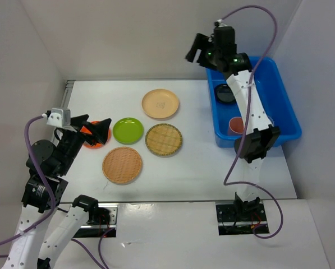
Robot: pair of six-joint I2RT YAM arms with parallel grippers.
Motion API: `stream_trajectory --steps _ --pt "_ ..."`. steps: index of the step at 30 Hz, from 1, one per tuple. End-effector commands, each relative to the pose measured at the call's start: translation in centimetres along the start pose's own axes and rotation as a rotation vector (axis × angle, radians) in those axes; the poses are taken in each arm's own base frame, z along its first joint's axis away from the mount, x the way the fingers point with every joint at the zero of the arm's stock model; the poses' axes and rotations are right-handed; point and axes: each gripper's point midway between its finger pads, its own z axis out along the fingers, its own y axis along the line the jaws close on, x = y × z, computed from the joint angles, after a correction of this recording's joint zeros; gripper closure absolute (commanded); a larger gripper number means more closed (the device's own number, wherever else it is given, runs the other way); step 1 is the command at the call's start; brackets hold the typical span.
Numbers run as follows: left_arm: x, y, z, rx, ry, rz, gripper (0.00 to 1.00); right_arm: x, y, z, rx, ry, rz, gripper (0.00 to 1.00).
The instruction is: Place the mixed dishes into the plastic bin
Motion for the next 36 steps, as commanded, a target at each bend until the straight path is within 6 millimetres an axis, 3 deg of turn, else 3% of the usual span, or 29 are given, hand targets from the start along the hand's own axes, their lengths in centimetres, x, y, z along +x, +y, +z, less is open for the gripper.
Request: stream_trajectory --steps 1,2,4,5,7,8,10,13,14,16,21,26,36 --pt "-3.6 0.6 -0.3 -0.063 -0.116 -0.033 0.01 4.5 5.0 -2.7 -0.156 0.159 -0.041 0.13" --pt "-4.2 0.8 -0.2 -0.081 -0.132 -0.045 0.01 6.9 6.1 -1.9 -0.189 0.208 -0.039 0.13" --pt "-4.7 1.2 0.1 -0.116 -0.126 -0.071 0.01 8.7 8.0 -2.3 -0.268 0.26 -0.008 0.15" --pt "-5.3 1.0 0.0 -0.114 -0.131 -0.071 0.01 10.5 8.5 -1.5 -0.293 0.287 0.017 0.17" --pt "-4.6 1.2 0.3 -0.122 -0.103 -0.071 0.01 11.4 8.9 -2.0 -0.338 0.305 0.049 0.26" --pt "-4.1 1.2 0.1 -0.125 -0.094 -0.087 0.01 13.7 8.6 -1.7 -0.336 0.358 0.061 0.28" --pt "-3.5 1.3 0.0 -0.126 -0.088 -0.113 0.01 15.2 7.9 -1.8 -0.323 0.399 0.078 0.29" --pt "-2.5 1.3 0.0 -0.131 -0.069 -0.16 0.01 19.8 6.8 -2.1 -0.298 0.516 0.052 0.29" --pt "-2.1 1.4 0.1 -0.134 -0.061 -0.17 0.01 20.1 6.5 -2.2 -0.295 0.522 0.042 0.29" --pt "-2.1 1.2 0.1 -0.124 -0.057 -0.17 0.01 22.9 5.1 -2.4 -0.228 0.57 0.006 0.28" --pt "-1.0 0.4 1.4 -0.074 -0.012 -0.181 0.01 26.4 1.0 -2.8 -0.104 0.62 -0.038 0.27" --pt "-0.6 -0.6 2.1 -0.018 0.003 -0.192 0.01 30.5 -1.9 -1.5 -0.056 0.701 -0.101 0.27" --pt "-0.4 -0.9 1.9 -0.003 0.016 -0.211 0.01 35.0 -2.9 0.6 -0.177 0.814 -0.256 0.32"
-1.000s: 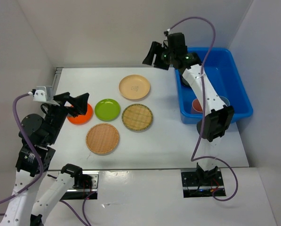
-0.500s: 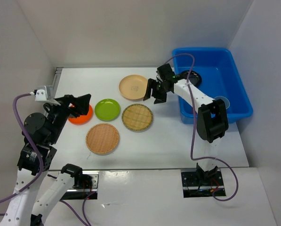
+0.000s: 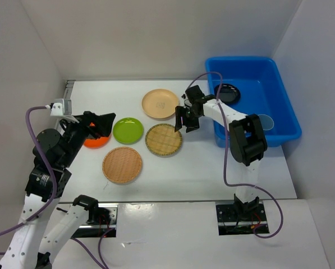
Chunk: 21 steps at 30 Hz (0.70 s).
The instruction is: Place the mixed dishes into the plastic bin
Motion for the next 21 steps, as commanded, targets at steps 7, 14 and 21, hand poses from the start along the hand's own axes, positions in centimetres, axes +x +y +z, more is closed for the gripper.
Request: stream_trajectory --steps 7,14,21 --pt "-1.3 -1.1 -1.4 0.041 -0.053 -0.023 0.01 1.0 0.3 3.8 -0.099 0.054 -0.123 0.37" --pt "-1.6 -1.1 -1.9 0.037 -0.065 -0.032 0.01 2.2 0.2 4.8 -0.232 0.091 -0.07 0.47" --pt "-1.8 -1.2 -2.2 0.041 -0.074 -0.032 0.01 3.0 0.0 5.5 -0.33 0.114 -0.023 0.62"
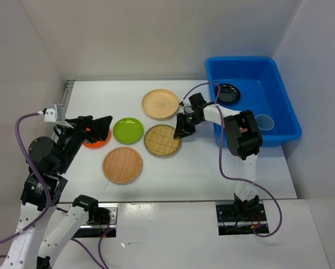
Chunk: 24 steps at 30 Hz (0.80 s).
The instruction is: Place the mixed dishes into the plastic bin
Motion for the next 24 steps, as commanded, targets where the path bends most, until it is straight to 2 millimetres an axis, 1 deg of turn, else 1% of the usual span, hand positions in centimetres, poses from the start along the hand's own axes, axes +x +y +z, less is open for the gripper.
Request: stream_trajectory --steps 1,2,3,4,5,7,8,10,11,12,14,15,17,18,20,22,23,24 --pt "-0.8 -0.5 -0.2 0.017 -0.032 -0.011 0.01 0.3 -0.8 1.0 -0.077 -0.004 0.014 0.63" --pt "-0.8 -0.5 -0.2 0.017 -0.032 -0.011 0.01 0.4 -0.6 1.2 -0.102 0.002 0.013 0.64" --pt "-0.8 -0.5 -0.2 0.017 -0.032 -0.011 0.01 0.6 -1.1 1.1 -0.097 0.004 0.038 0.64" --pt "-0.8 -0.5 -0.2 0.017 -0.032 -0.011 0.01 0.7 -1.2 1.4 -0.107 0.009 0.04 0.65" --pt "-0.8 -0.5 -0.2 0.017 -0.032 -0.011 0.01 1.0 -1.7 1.3 -0.102 0.012 0.054 0.72" --pt "-1.0 -0.6 -0.5 0.021 -0.04 -0.011 0.01 0.9 -1.5 1.3 -0.114 0.008 0.048 0.78" --pt "-1.0 -0.6 -0.5 0.021 -0.04 -0.011 0.01 1.3 -1.7 1.4 -0.113 0.016 0.055 0.84" --pt "-1.0 -0.6 -0.5 0.021 -0.04 -0.011 0.01 1.3 -2.0 1.5 -0.122 0.021 0.067 0.89" --pt "-1.0 -0.6 -0.5 0.021 -0.04 -0.011 0.01 1.3 -2.0 1.5 -0.122 0.021 0.067 0.95" --pt "-1.0 -0.6 -0.5 0.021 -0.04 -0.011 0.01 1.4 -1.8 1.4 -0.131 0.023 0.067 0.97" --pt "-1.2 -0.7 -0.7 0.025 -0.049 -0.01 0.01 1.4 -1.8 1.4 -0.131 0.022 0.058 1.0" --pt "-0.8 -0.5 -0.6 0.021 -0.04 -0.02 0.01 1.0 -1.7 1.3 -0.133 0.014 0.051 1.0" --pt "-1.0 -0.6 -0.6 0.025 -0.049 -0.02 0.01 -0.1 -0.7 0.5 -0.149 -0.009 0.03 1.0" --pt "-0.9 -0.8 -0.6 0.033 -0.044 -0.019 0.01 0.1 -0.7 0.5 -0.147 0.0 0.038 1.0" --pt "-1.1 -0.9 -0.6 0.037 -0.053 -0.019 0.01 -1.2 0.2 -0.3 -0.164 -0.025 0.015 1.0" --pt "-1.1 -0.9 -0.6 0.037 -0.053 -0.019 0.01 -1.9 1.2 -1.1 -0.191 -0.035 0.0 1.0" --pt "-0.8 -0.7 -0.5 0.033 -0.045 -0.019 0.01 -2.7 1.8 -1.7 -0.195 -0.053 -0.015 1.0" --pt "-1.0 -0.8 -0.5 0.037 -0.053 -0.019 0.01 -3.0 2.0 -1.9 -0.195 -0.053 -0.015 1.0"
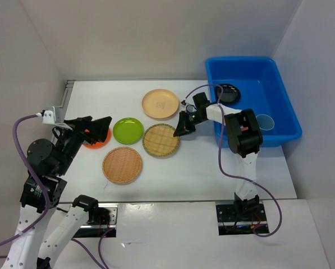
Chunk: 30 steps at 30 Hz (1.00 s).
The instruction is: Place the mixed dishes into the plastic bin
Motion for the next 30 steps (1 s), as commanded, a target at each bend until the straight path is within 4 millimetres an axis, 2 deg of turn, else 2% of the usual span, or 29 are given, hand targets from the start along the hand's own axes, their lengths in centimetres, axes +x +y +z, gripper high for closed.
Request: stream_trajectory --steps 1,4,9,15,21,22,24,25,27,28,30 --pt "-0.7 -0.6 0.0 0.03 -0.037 -0.017 0.01 -3.0 2.0 -1.5 -0.011 -0.062 -0.082 1.0" --pt "-0.8 -0.9 0.0 0.042 -0.041 -0.016 0.01 -4.2 3.9 -2.0 -0.032 -0.075 -0.104 1.0" --pt "-0.6 -0.8 -0.1 0.042 -0.041 -0.016 0.01 -4.8 7.4 -1.9 -0.1 -0.07 -0.131 1.0" --pt "-1.0 -1.0 -0.6 0.05 -0.057 -0.025 0.01 -8.2 12.3 -4.7 -0.175 -0.155 -0.189 1.0" --pt "-0.7 -0.9 -0.5 0.046 -0.049 -0.025 0.01 -9.3 15.2 -6.5 -0.223 -0.18 -0.195 1.0" --pt "-0.7 -0.8 -0.5 0.046 -0.049 -0.014 0.01 -10.1 15.6 -8.0 -0.221 -0.222 -0.2 1.0" --pt "-0.7 -0.8 -0.5 0.046 -0.049 -0.014 0.01 -11.1 16.0 -9.8 -0.231 -0.269 -0.175 1.0" --pt "-0.9 -0.9 -0.8 0.05 -0.057 -0.014 0.01 -12.2 15.9 -11.7 -0.229 -0.317 -0.175 1.0" --pt "-0.6 -0.8 -0.8 0.046 -0.049 -0.005 0.01 -13.6 16.1 -14.3 -0.228 -0.377 -0.184 1.0" --pt "-0.6 -0.8 -0.8 0.046 -0.049 -0.005 0.01 -14.4 15.0 -16.0 -0.21 -0.406 -0.157 1.0" --pt "-0.6 -0.8 -0.8 0.046 -0.049 -0.005 0.01 -15.3 14.9 -18.8 -0.211 -0.456 -0.141 1.0"
